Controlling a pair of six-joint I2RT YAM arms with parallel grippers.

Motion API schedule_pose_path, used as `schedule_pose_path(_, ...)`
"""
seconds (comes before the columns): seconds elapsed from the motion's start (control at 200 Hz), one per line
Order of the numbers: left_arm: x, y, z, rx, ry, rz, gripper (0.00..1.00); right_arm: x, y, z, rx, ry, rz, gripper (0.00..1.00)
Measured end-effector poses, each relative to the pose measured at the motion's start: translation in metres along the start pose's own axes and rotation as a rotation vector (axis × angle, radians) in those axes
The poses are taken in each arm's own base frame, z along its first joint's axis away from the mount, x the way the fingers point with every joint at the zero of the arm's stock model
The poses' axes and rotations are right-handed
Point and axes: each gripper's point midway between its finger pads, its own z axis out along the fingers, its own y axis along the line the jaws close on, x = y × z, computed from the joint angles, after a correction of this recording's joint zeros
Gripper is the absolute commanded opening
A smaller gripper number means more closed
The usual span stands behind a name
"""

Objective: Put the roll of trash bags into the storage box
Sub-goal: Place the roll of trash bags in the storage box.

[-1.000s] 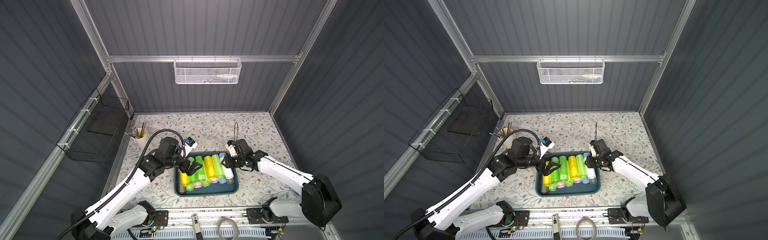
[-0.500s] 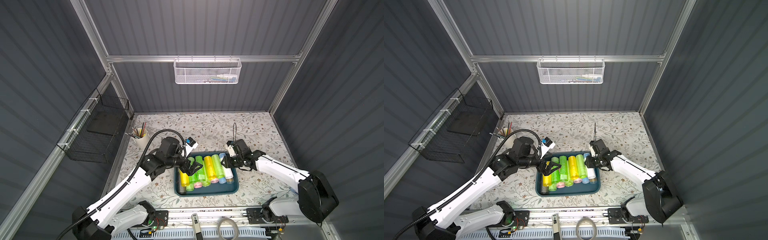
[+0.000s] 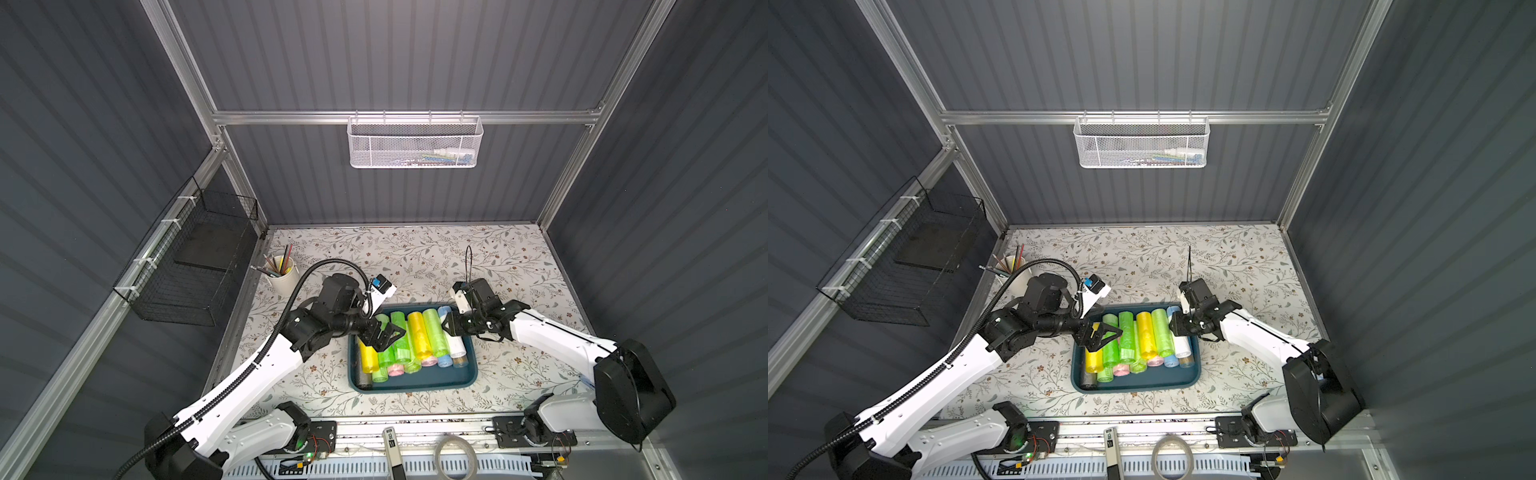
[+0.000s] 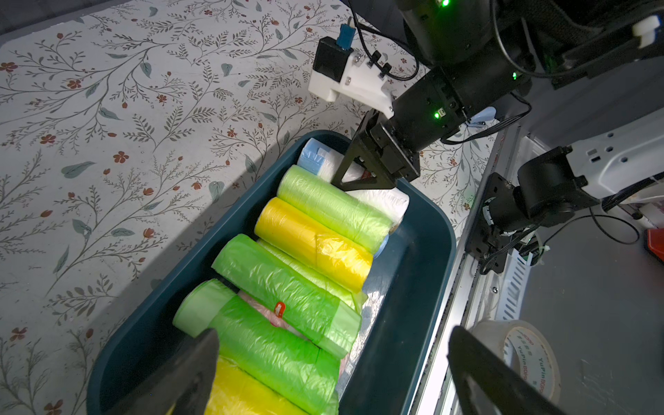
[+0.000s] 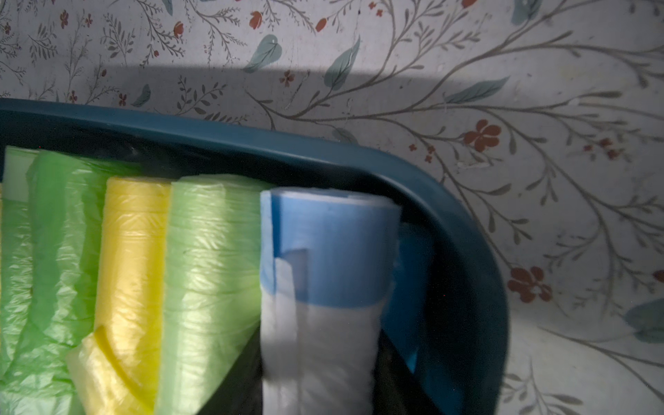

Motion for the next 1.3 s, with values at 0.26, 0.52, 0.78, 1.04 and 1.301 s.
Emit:
schedule_pose_path(0.26,0.0,0.0,0.0,0.0,0.0,0.0,1.0,0.0,-0.001,0.0,0.003,-0.002,0.001,0.45)
schedule_pose_path(0.52,0.0,0.0,0.0,0.0,0.0,0.0,1.0,0.0,-0.001,0.0,0.007,-0.003,0.001,0.47)
schedule_pose_path(0.78,0.0,0.0,0.0,0.0,0.0,0.0,1.0,0.0,-0.001,-0.001,0.012,-0.005,0.0,0.5)
schedule_pose_path(1.04,0.0,0.0,0.0,0.0,0.0,0.0,1.0,-0.001,-0.001,-0.003,0.015,-0.011,-0.002,0.53)
schedule_pose_path(1.301,0.0,0.0,0.0,0.0,0.0,0.0,1.0,-0.006,0.003,-0.011,0.005,-0.041,-0.012,0.53)
